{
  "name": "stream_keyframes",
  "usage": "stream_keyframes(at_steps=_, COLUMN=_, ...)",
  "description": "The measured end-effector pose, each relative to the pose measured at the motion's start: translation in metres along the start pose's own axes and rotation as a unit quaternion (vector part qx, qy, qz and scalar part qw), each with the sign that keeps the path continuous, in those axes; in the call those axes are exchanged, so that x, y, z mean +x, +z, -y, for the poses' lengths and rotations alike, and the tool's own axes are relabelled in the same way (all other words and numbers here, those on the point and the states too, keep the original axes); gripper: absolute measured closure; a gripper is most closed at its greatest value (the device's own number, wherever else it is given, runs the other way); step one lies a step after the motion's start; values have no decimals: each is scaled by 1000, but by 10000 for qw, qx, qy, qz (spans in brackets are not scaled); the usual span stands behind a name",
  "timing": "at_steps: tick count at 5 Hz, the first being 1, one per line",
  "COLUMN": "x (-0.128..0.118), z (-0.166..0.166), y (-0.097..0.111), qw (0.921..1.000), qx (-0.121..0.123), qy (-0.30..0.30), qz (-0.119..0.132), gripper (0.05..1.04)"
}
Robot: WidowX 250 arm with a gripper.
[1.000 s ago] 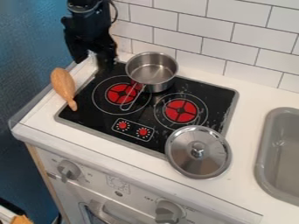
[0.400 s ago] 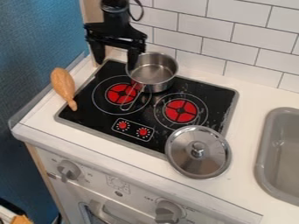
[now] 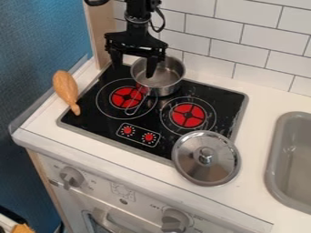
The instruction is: Move the cooking pot to right side of stove
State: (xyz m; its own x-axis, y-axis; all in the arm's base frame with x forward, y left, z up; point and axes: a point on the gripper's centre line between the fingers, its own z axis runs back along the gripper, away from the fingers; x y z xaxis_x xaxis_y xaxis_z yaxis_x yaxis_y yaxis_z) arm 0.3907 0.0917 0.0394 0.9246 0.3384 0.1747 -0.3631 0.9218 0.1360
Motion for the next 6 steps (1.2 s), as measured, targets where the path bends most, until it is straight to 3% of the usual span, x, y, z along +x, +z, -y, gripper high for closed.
stream_keyframes(at_steps=1, x=-3, z=4, y=-11, qw=9998, qx=-72, qy=120, qz=-143, gripper=82)
stream_keyframes(at_steps=3, x=-5, z=7, y=-32, qw=9986, qx=-428, qy=258, qz=-193, gripper=128)
stream_keyframes(at_steps=4, x=1, z=11, y=-32, qw=9982, qx=-559, qy=201, qz=0, gripper=396)
stream_keyframes(at_steps=5, x=1, z=9, y=-33, qw=9983, qx=-565, qy=152, qz=23, gripper=676)
stream_keyframes(at_steps=6, x=-6, z=6, y=-33, qw=9989, qx=-470, qy=14, qz=-82, gripper=878)
